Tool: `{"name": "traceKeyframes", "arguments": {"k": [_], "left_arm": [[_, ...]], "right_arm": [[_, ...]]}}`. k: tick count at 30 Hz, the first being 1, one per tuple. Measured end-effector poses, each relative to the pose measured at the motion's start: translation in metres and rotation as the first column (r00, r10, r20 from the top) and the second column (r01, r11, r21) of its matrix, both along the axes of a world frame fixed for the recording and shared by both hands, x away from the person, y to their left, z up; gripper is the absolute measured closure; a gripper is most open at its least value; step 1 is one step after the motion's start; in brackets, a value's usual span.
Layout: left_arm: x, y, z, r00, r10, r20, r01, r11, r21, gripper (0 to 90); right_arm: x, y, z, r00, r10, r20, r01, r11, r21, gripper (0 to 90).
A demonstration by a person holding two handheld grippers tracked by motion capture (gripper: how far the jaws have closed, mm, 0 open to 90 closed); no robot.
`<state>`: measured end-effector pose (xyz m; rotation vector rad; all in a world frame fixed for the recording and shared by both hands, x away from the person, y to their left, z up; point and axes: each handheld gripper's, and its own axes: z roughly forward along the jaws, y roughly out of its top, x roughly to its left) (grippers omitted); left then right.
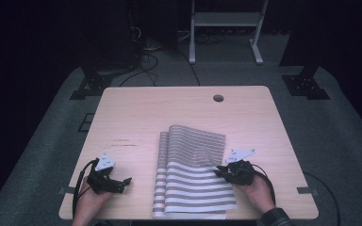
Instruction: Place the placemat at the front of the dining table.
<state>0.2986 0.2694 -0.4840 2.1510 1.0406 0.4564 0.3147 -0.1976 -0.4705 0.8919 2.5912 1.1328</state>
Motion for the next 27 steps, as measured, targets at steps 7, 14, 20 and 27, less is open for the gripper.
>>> {"name": "traceKeyframes", "arguments": {"k": [7, 14, 20, 27], "left_arm": [[0.001, 0.000, 0.000, 1.0000, -0.003, 0.000, 0.003, 1.0000, 0.000, 0.0], [0.000, 0.000, 0.000, 1.0000, -0.005, -0.001, 0.005, 1.0000, -0.001, 0.0], [0.000, -0.001, 0.000, 1.0000, -0.008, 0.001, 0.008, 1.0000, 0.000, 0.0], [-0.001, -0.001, 0.000, 0.9999, -0.013, -0.001, 0.013, 0.9999, -0.002, 0.0]], "right_arm": [[0.005, -0.009, 0.003, 0.9981, -0.035, -0.050, 0.037, 0.999, 0.037, 85.5], [0.005, -0.018, 0.012, 0.9960, -0.085, -0.027, 0.086, 0.996, 0.037, 86.4], [0.013, -0.025, 0.017, 0.9936, -0.112, -0.013, 0.112, 0.992, 0.053, 86.5], [0.028, -0.033, 0.020, 0.9876, -0.157, -0.009, 0.157, 0.986, 0.061, 86.6]]}}
